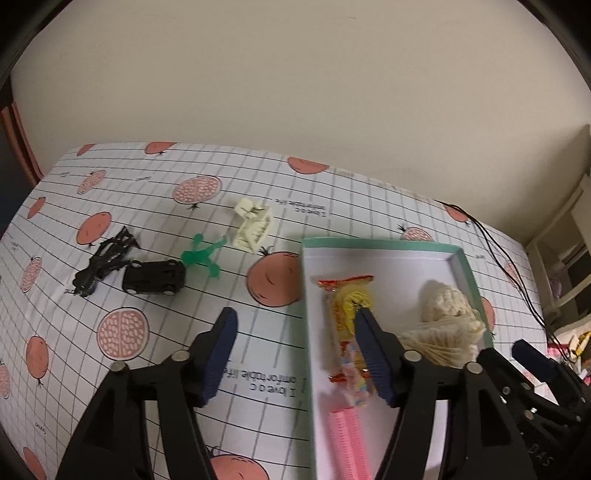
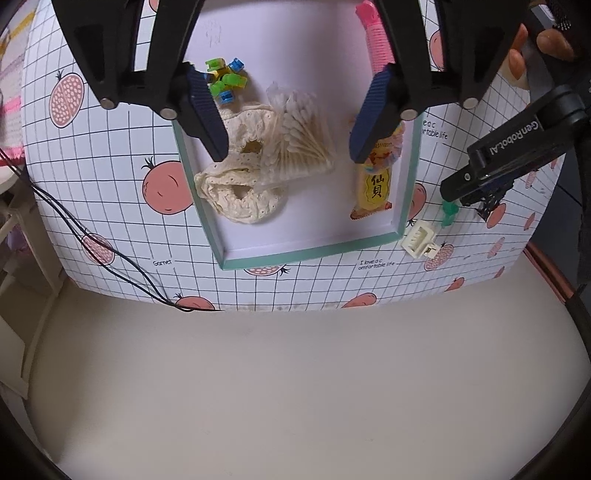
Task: Organize objects
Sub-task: 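Lift both open tools away from the tray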
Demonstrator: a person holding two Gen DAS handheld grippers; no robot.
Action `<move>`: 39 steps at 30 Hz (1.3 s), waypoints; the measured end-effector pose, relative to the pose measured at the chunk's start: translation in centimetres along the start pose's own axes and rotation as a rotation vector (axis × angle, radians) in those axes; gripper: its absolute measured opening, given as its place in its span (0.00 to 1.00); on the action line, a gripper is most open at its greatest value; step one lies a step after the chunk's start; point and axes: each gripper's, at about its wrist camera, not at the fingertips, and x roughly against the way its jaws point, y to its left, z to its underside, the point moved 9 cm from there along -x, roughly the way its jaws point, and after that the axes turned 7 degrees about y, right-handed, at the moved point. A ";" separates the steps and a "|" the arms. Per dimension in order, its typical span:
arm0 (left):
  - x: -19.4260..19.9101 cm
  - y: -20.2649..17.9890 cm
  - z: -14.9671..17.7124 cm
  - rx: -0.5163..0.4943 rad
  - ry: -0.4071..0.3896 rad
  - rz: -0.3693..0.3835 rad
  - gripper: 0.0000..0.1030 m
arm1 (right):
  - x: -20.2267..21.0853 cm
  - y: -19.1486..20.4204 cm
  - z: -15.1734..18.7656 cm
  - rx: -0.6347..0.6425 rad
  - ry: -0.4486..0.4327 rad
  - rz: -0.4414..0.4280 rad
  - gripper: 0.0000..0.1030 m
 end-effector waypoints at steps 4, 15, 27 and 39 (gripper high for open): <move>-0.3 1.0 -0.1 0.015 -0.004 -0.037 0.76 | 0.1 -0.1 -0.1 -0.002 -0.010 0.003 0.86; -0.6 2.7 -0.2 0.052 -0.009 -0.075 0.96 | 0.1 0.0 -0.2 -0.006 -0.023 -0.002 1.00; -0.2 3.6 -0.5 0.081 -0.025 -0.084 0.96 | -0.2 0.1 -0.2 0.002 -0.018 0.001 1.00; 0.8 4.9 -1.3 0.077 -0.049 -0.058 0.96 | 0.2 0.8 -0.6 0.008 -0.026 -0.003 1.00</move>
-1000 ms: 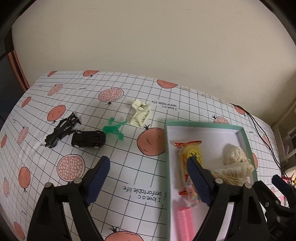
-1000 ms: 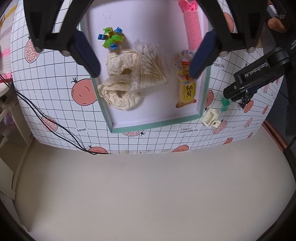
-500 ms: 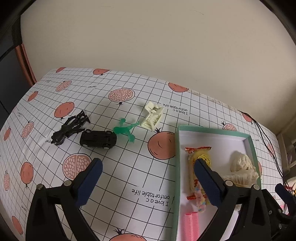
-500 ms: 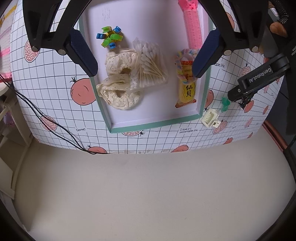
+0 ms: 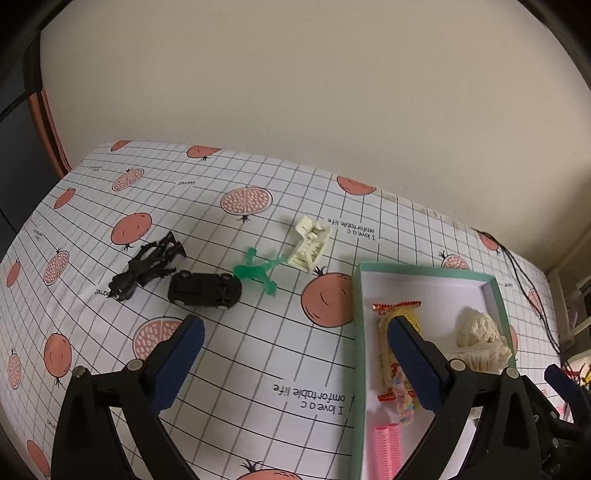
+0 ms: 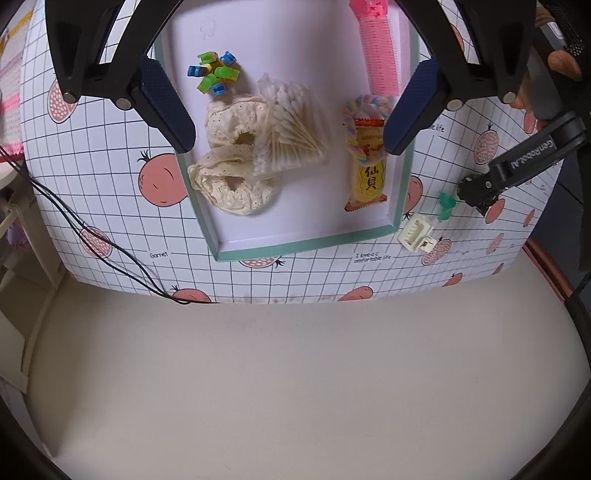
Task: Organize objects
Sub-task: 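Lift both open tools away from the tray, then move the left tool to the black robot figure while the right tool reaches the black car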
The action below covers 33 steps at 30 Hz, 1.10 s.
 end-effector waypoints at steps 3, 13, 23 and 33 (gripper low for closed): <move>0.4 1.3 -0.5 0.012 -0.011 -0.002 0.96 | 0.1 0.8 -0.2 0.001 -0.003 -0.009 1.00; 1.9 8.7 -1.8 0.087 -0.045 -0.036 0.96 | -0.5 6.5 -0.9 0.061 -0.006 -0.059 1.00; 2.7 17.6 -2.3 0.178 -0.061 -0.073 0.97 | -1.8 14.0 -1.0 0.128 0.001 -0.116 1.00; 1.2 24.5 -1.6 0.271 -0.039 -0.072 0.97 | -4.6 19.6 0.2 0.189 0.038 -0.141 1.00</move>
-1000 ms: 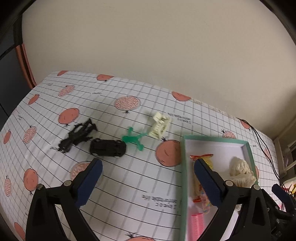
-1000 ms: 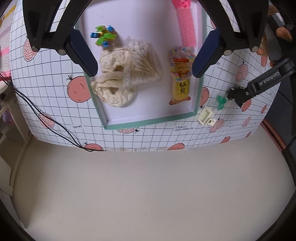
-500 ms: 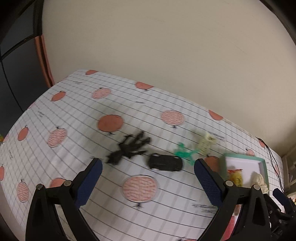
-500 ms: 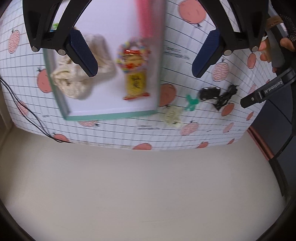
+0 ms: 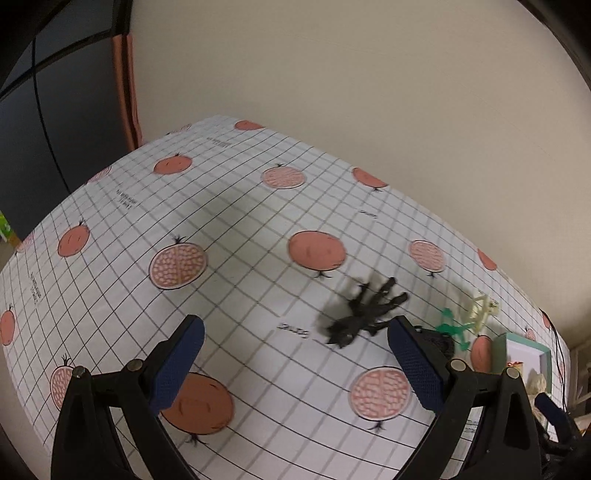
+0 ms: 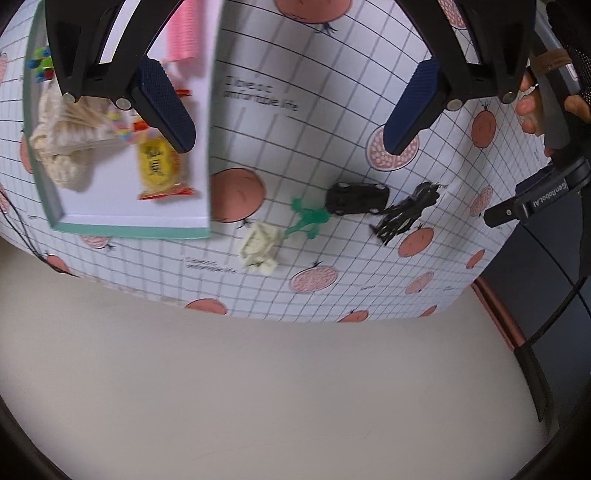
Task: Organize objects
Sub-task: 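Move the left tool to the black robot figure while the right tool reaches the black car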
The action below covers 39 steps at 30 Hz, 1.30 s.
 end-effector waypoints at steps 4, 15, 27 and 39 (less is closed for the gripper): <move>-0.9 1.0 0.0 0.023 0.010 0.019 0.97 | -1.3 1.3 0.2 0.005 0.011 -0.011 1.00; -2.7 -0.8 -0.4 0.001 -0.016 0.107 0.97 | -3.7 3.6 -0.2 0.041 0.001 -0.005 1.00; -6.2 -3.6 -0.3 -0.067 0.020 0.136 0.97 | -8.1 5.7 -1.2 0.104 0.044 0.017 1.00; -8.3 -5.8 -0.1 -0.107 0.045 0.160 0.88 | -10.7 6.1 -2.7 0.128 0.059 0.050 1.00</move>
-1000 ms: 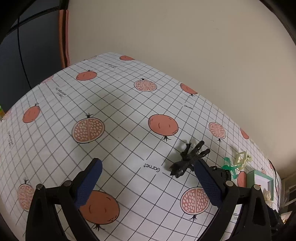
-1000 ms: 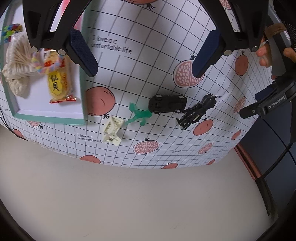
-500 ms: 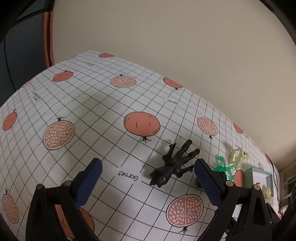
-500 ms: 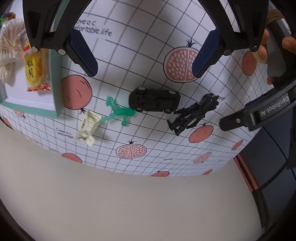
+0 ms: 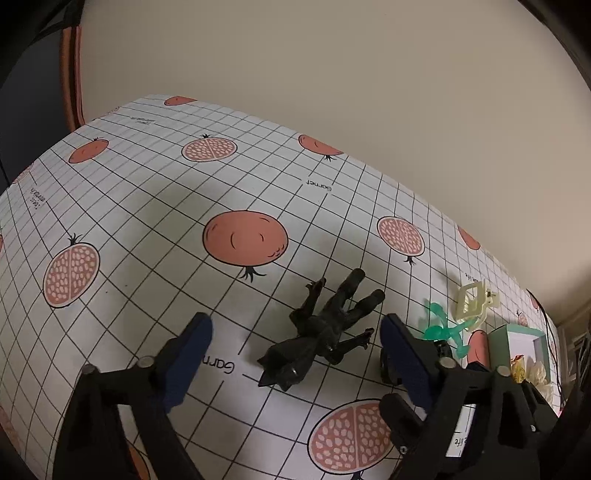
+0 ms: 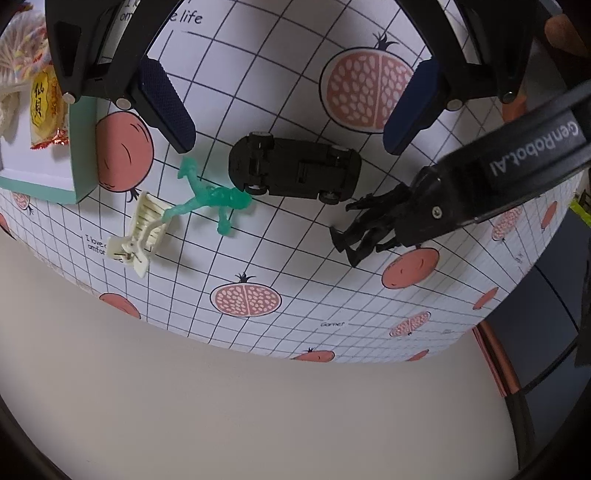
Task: Organize objects
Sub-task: 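Move the left tool to the black robot figure while the right tool reaches the black car, then close the left tool on the robot figure while the right tool grasps the black car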
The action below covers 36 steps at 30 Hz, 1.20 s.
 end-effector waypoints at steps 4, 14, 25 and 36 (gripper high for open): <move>-0.5 -0.2 0.1 0.003 0.007 0.005 0.83 | -0.4 0.2 -0.2 0.004 0.000 0.001 1.00; -1.8 -0.5 1.0 -0.002 0.053 0.013 0.66 | -1.0 0.6 -0.6 0.012 0.008 0.024 0.82; -1.9 -1.1 1.6 -0.022 0.068 0.013 0.45 | -0.9 0.8 0.2 0.025 0.029 0.026 0.76; -0.9 -0.4 3.2 -0.020 0.083 -0.009 0.45 | 0.9 -0.2 2.5 0.018 0.045 0.037 0.76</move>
